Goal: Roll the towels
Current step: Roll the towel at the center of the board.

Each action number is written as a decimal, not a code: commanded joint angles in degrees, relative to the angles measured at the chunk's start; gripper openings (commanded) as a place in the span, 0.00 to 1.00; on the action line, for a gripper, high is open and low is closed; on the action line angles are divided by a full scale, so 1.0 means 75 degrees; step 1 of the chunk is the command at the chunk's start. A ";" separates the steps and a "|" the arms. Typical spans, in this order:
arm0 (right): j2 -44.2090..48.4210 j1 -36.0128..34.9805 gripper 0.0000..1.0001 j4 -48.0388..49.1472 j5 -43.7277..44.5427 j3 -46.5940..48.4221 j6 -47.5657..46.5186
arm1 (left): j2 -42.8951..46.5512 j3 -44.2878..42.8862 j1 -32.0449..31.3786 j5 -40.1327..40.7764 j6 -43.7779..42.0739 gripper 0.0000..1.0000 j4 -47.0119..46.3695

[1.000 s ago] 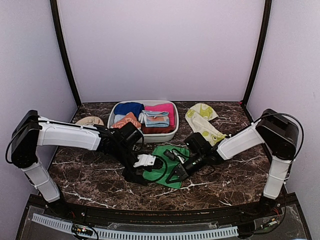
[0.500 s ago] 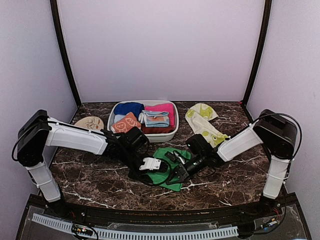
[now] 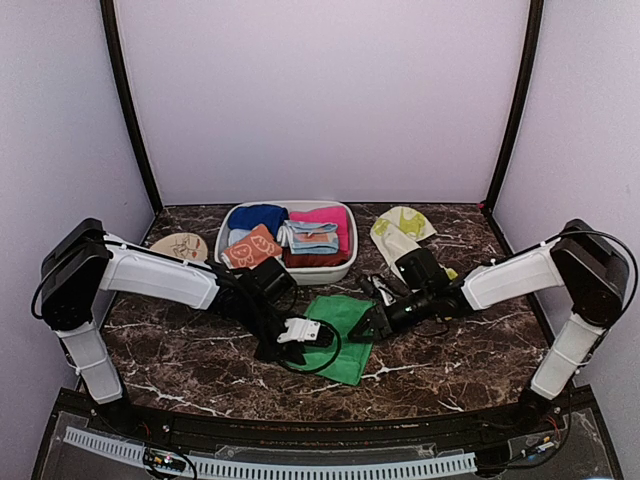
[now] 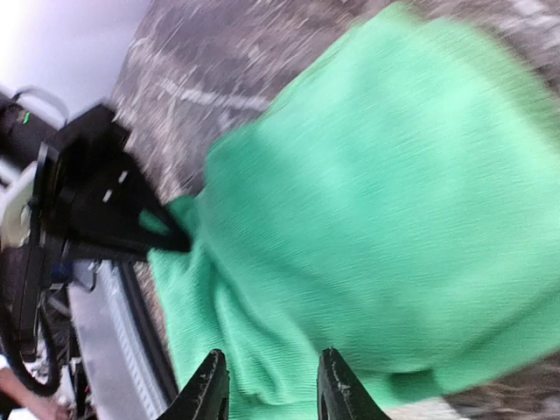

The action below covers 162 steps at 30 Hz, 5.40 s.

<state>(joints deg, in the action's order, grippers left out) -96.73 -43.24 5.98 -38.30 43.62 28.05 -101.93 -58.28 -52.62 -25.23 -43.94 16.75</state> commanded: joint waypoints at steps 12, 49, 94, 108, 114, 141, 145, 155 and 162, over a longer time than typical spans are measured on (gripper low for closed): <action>-0.1311 0.0217 0.22 -0.2303 0.2598 0.1518 -0.1027 | 0.0858 0.0363 -0.0078 -0.0162 0.0632 0.00 0.1694; 0.4703 -0.2840 0.73 0.1101 0.5550 -0.2299 -0.6285 | -0.1721 -0.1617 0.1231 -0.2493 0.1211 0.00 0.3577; -0.0743 -0.2087 0.00 0.0414 0.2316 0.0623 -0.4191 | 0.1666 0.0911 0.1888 -0.0723 0.0687 0.70 0.0899; -0.2796 -0.0721 0.00 -0.1682 -0.0960 0.2373 -0.2293 | 0.1633 0.0636 0.0617 0.0103 -0.0122 0.72 0.0726; -0.2935 -0.0527 0.00 -0.1815 -0.1178 0.2422 -0.2113 | 0.1176 0.0554 0.0273 0.0932 -0.0649 0.72 0.0129; -0.1765 -0.0097 0.31 -0.1166 -0.0821 0.2051 -0.2117 | -0.0238 0.0776 0.0230 0.2450 -0.1137 0.15 -0.0944; -0.0698 0.0046 0.40 -0.0674 0.0698 0.1262 -0.2351 | -0.0289 0.0463 0.0282 0.1853 -0.0910 0.00 -0.0068; 0.2703 -0.1403 0.50 0.0869 0.3573 -0.1362 -0.4579 | -0.0230 -0.0670 0.0601 -0.0407 -0.0193 0.00 0.2616; 0.2778 -0.4183 0.55 -0.0358 0.6513 -0.0741 -0.6371 | -0.0815 -0.1181 0.0925 -0.1147 0.0081 0.00 0.3421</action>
<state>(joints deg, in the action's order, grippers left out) -73.82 -66.65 5.98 -5.30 34.52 -9.56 -104.36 -65.47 -46.85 -28.27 -45.56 31.86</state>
